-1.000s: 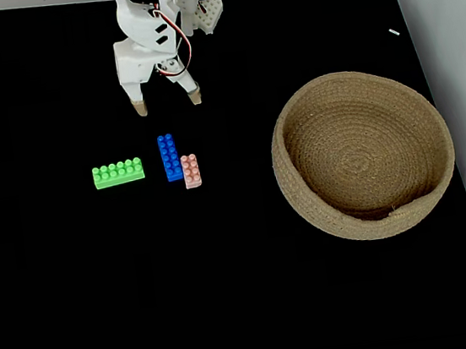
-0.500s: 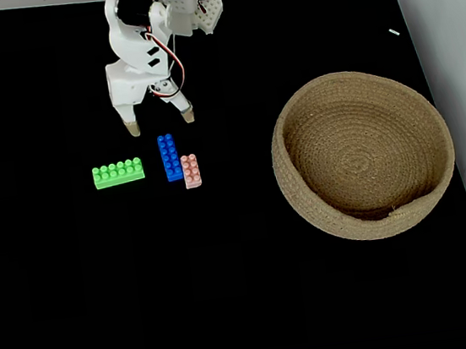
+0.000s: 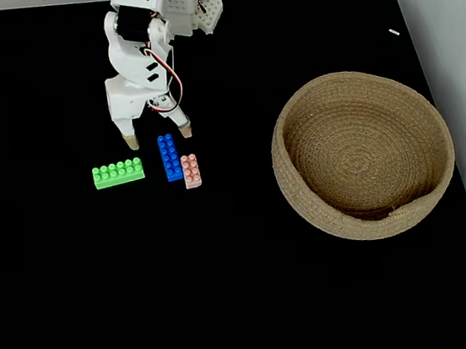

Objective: Place the lego blocks in the tray

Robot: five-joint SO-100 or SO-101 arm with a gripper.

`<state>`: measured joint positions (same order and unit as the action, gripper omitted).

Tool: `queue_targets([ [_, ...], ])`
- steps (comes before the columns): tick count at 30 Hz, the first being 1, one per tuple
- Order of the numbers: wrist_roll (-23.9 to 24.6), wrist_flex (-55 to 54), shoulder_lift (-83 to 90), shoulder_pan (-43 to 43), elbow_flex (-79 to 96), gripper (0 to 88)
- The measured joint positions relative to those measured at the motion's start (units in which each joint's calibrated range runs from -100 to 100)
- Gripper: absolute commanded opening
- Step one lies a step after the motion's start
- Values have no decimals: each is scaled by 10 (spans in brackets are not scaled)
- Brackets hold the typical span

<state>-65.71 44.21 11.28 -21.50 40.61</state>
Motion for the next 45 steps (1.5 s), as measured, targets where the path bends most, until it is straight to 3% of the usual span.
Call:
queue_targets([
  [31, 25, -58, -19, 25, 33, 303],
  [45, 37, -78, -36, 26, 34, 225],
])
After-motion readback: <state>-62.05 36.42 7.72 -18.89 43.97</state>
